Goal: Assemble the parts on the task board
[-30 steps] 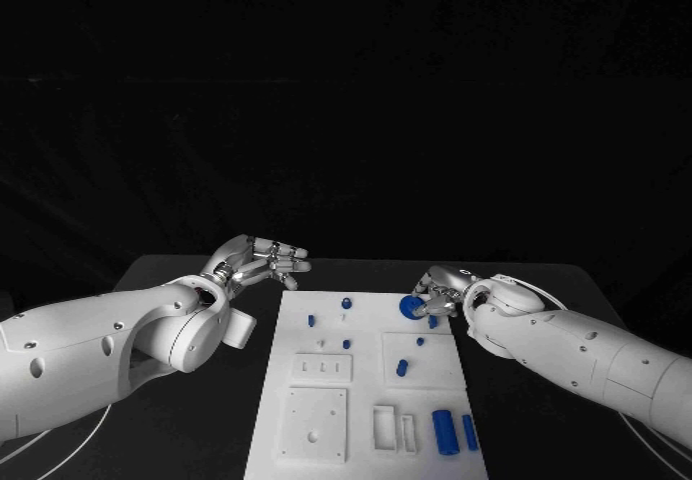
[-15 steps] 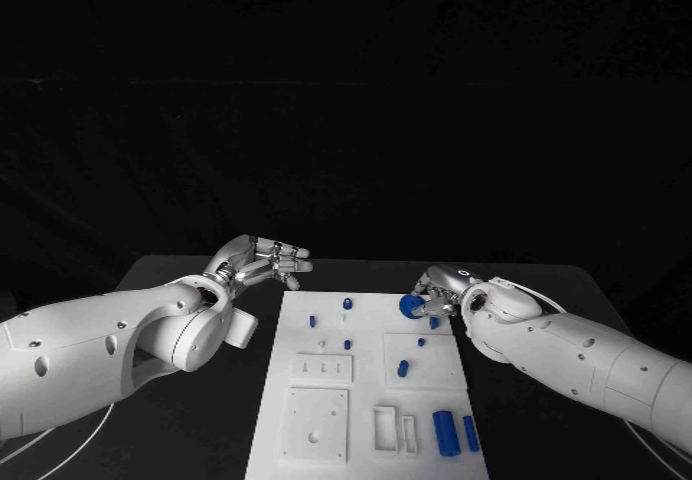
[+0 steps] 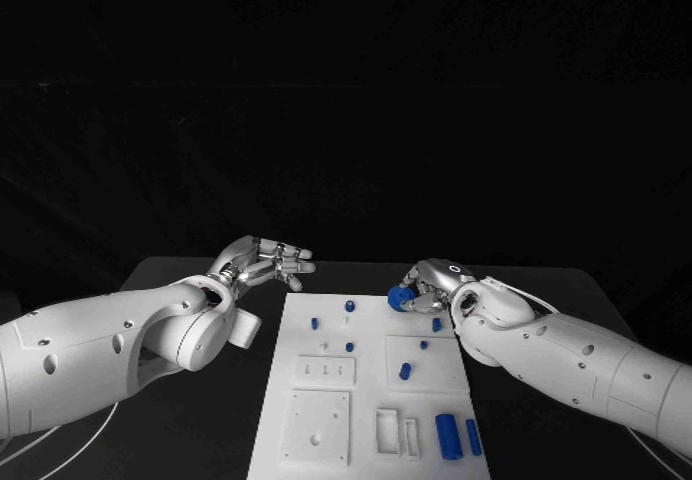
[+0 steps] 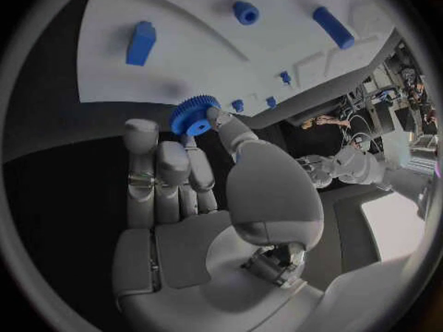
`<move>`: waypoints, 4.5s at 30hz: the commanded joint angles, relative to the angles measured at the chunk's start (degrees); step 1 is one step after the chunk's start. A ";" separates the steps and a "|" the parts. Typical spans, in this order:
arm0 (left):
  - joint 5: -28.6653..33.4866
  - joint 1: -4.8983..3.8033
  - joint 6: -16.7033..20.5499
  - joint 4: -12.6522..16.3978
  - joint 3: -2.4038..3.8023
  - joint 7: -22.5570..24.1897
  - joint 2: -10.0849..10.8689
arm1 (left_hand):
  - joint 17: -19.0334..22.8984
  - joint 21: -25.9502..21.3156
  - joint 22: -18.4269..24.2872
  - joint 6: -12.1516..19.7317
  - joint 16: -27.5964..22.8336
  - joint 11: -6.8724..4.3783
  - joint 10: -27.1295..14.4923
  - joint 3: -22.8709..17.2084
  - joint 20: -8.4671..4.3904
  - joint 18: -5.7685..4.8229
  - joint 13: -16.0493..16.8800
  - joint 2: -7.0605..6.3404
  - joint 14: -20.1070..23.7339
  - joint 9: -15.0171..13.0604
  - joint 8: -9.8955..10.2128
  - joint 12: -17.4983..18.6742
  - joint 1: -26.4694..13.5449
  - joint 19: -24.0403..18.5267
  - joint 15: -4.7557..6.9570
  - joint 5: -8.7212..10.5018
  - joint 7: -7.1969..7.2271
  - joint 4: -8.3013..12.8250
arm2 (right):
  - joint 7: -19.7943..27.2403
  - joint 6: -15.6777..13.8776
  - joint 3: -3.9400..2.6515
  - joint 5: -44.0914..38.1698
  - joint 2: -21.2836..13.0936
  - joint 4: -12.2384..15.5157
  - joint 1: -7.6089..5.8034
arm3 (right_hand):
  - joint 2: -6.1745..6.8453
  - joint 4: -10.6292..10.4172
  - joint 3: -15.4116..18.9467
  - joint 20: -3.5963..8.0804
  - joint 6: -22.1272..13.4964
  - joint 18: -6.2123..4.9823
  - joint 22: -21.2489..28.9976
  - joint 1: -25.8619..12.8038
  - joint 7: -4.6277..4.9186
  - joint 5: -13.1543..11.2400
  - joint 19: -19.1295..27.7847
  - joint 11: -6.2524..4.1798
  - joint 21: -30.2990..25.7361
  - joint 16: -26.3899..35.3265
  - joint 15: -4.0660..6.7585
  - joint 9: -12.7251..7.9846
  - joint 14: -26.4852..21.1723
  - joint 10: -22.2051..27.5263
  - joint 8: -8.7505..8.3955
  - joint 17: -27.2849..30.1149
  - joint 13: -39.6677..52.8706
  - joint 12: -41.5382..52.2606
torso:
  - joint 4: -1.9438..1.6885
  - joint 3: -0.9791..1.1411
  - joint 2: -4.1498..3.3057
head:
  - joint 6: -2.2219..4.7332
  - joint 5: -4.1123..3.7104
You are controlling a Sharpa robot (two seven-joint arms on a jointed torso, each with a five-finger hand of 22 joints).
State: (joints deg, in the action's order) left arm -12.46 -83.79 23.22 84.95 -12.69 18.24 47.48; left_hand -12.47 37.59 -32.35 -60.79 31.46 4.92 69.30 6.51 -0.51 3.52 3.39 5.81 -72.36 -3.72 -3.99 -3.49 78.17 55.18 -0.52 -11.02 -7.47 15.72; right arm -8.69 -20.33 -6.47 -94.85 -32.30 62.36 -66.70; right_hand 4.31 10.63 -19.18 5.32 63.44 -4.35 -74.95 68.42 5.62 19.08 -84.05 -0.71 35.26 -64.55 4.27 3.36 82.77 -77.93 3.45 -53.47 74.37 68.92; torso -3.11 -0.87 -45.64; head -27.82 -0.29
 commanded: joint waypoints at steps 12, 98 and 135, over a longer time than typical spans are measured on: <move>-0.19 -0.07 -0.03 -0.32 0.05 0.64 -0.57 | 0.09 -0.17 -0.29 0.18 0.16 0.01 -0.24 -0.34 0.10 0.61 0.00 -0.04 0.36 -0.05 0.21 0.13 0.42 -0.14 -0.13 0.07 -0.07 0.07 | -3.63 -2.22 0.12 -6.22 2.10 6.17 -0.73 | 1.16 -1.42 -1.38 0.45 3.34 0.09 -0.27 0.43 -1.33 -0.33 -2.75 -0.20 0.31 -0.32 0.25 0.34 0.01 -0.15 0.10 0.04 0.03 0.09 | -0.02 -0.03 -0.06 | 0.27 0.93; -0.56 -0.08 -0.18 -0.69 0.06 0.42 -1.34 | 0.12 0.24 -1.68 0.13 0.06 0.09 -0.61 -1.85 0.07 0.75 -0.01 -0.10 0.55 -0.03 0.24 0.14 -0.02 -0.73 -0.14 -2.99 -0.10 0.35 | -3.51 3.55 5.64 0.59 10.18 -1.72 0.00 | 2.16 -1.71 -12.40 0.77 -7.09 -0.09 -0.51 -10.64 -0.06 12.96 -2.78 -0.07 0.41 -0.03 0.59 0.11 -0.10 1.02 0.01 -0.78 -0.94 -1.01 | -1.01 -0.37 -0.72 | -0.15 1.37; -0.56 -0.06 -0.92 -2.44 0.03 0.96 -0.53 | 0.34 -0.24 -2.30 -0.03 -0.37 -0.44 1.42 -4.58 0.07 0.60 0.01 -1.30 0.69 -0.04 0.22 0.12 -0.74 -0.99 -0.05 -2.04 0.05 0.21 | 17.68 1.78 -0.64 20.95 -12.46 8.45 -0.62 | -2.94 2.58 15.53 -0.07 -3.48 -0.47 -1.09 1.13 0.59 8.77 -2.57 0.99 -1.71 1.85 -0.22 0.19 -0.21 1.95 0.09 0.13 -2.69 -2.15 | 1.56 1.08 0.03 | 0.68 -0.16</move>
State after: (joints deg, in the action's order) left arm -12.87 -83.80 23.19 82.50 -12.69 18.40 47.03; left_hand -12.19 37.65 -34.68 -60.89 31.46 4.49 70.36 2.24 -0.41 3.52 3.39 4.89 -71.95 -3.72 -3.99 -3.49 77.26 54.66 -0.52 -13.24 -7.36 15.88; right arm 5.14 -23.04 -7.11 -75.77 -44.67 70.95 -67.46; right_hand 1.40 13.25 -4.07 5.62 59.63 -4.35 -74.92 69.22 6.14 27.52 -84.15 0.32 33.71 -62.90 4.46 3.54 82.55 -76.27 3.48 -53.43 71.73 66.95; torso -1.94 -0.09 -45.74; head -27.11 -0.32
